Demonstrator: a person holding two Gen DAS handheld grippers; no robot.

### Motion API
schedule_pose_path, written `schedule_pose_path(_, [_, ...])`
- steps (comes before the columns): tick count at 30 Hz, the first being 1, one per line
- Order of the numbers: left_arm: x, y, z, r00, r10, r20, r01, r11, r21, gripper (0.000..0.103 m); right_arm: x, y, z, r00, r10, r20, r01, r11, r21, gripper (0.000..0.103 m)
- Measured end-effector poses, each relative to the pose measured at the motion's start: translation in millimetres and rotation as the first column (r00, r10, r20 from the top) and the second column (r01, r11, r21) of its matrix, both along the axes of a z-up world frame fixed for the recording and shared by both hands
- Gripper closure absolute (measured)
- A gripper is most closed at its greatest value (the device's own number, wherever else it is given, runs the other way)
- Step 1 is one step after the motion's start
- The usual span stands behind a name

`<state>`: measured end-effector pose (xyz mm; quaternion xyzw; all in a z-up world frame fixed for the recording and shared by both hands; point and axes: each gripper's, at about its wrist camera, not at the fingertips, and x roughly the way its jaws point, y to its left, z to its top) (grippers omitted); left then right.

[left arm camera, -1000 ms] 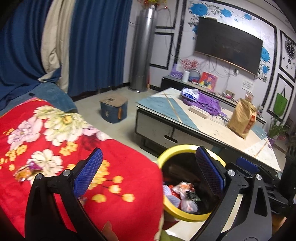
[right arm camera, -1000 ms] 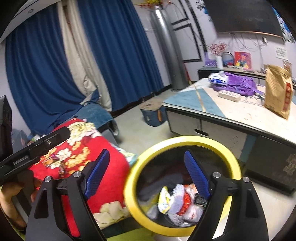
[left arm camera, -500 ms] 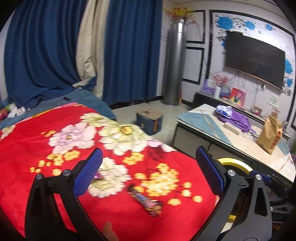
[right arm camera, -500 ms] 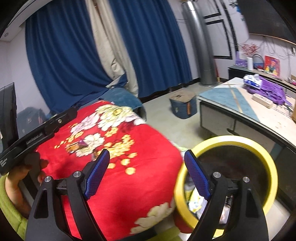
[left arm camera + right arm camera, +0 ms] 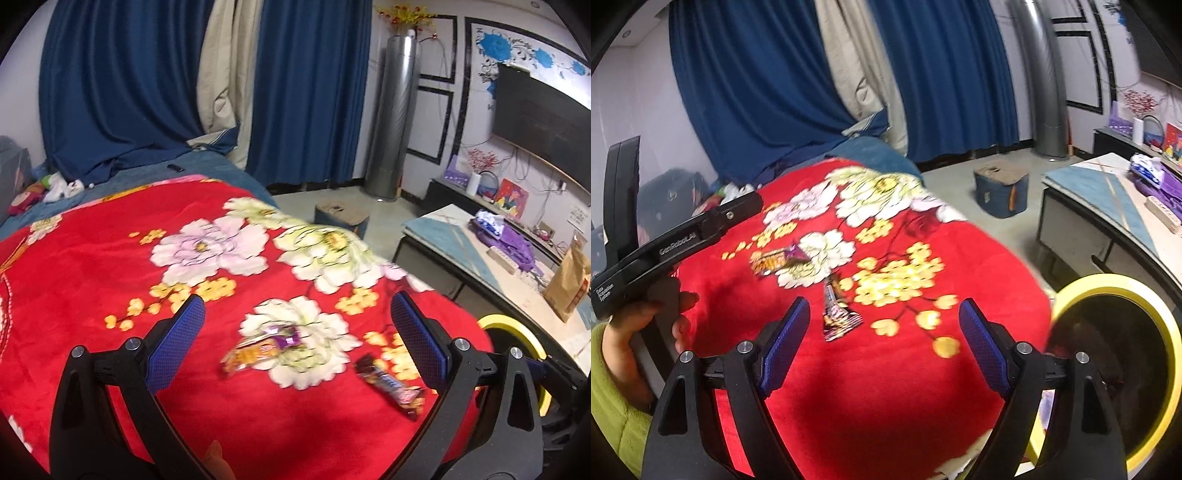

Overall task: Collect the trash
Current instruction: 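Move both tools back over the last two wrappers on the bed, then grasp the orange-purple wrapper with the left tool while the right tool grasps the brown candy bar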

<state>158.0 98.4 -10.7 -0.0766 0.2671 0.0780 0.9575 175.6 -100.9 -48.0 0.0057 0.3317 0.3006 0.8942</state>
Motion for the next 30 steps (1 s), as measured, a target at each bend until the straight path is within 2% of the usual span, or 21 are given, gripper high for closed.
schedule_pose_path(8, [7.0,35.4,-26.0,0.997,0.019,-0.08,-0.027,0.995,-0.099,0.011,11.9,42.9,-20.7,0.996,0.086,-0.028,-0.088,0.992,-0.086,0.023])
schedule_pose_path(10, [9.7,39.0,-32.3,0.995,0.01,-0.097,-0.022,0.992,-0.121,0.014,17.9,52.5,-26.5,0.994,0.098,-0.046,-0.102,0.99,-0.094,0.024])
schedule_pose_path(12, [12.5,41.1,-37.7,0.993,0.004,-0.115,-0.02,0.99,-0.14,0.024,22.6,60.4,-32.2,0.992,0.107,-0.06,-0.113,0.988,-0.106,0.031])
schedule_pose_path(13, [13.8,42.2,-40.4,0.992,0.002,-0.124,-0.021,0.989,-0.148,0.025,23.9,62.7,-34.3,0.992,0.111,-0.066,-0.117,0.987,-0.108,0.033])
schedule_pose_path(15, [16.1,45.3,-46.0,0.991,-0.001,-0.137,-0.022,0.986,-0.167,0.031,25.4,67.4,-39.4,0.991,0.113,-0.071,-0.12,0.986,-0.119,0.046])
schedule_pose_path(17, [17.5,48.2,-50.4,0.988,-0.003,-0.155,-0.027,0.982,-0.187,0.032,23.5,67.9,-42.3,0.992,0.103,-0.07,-0.111,0.986,-0.123,0.055])
schedule_pose_path(20, [20.9,51.7,-57.7,0.981,-0.002,-0.192,-0.039,0.977,-0.208,0.048,20.0,63.7,-43.6,0.994,0.094,-0.06,-0.101,0.988,-0.118,0.074])
schedule_pose_path(22, [22.3,52.8,-61.8,0.977,-0.002,-0.214,-0.045,0.975,-0.216,0.059,17.9,60.6,-43.9,0.994,0.093,-0.064,-0.1,0.989,-0.109,0.074])
schedule_pose_path(27, [23.1,50.3,-66.5,0.972,-0.029,-0.235,-0.025,0.974,-0.224,0.096,9.3,52.3,-40.1,0.993,0.096,-0.074,-0.102,0.991,-0.082,0.074])
schedule_pose_path(30, [20.7,42.1,-63.3,0.973,-0.064,-0.222,0.016,0.977,-0.212,0.098,6.6,48.9,-38.7,0.992,0.095,-0.079,-0.101,0.993,-0.067,0.074])
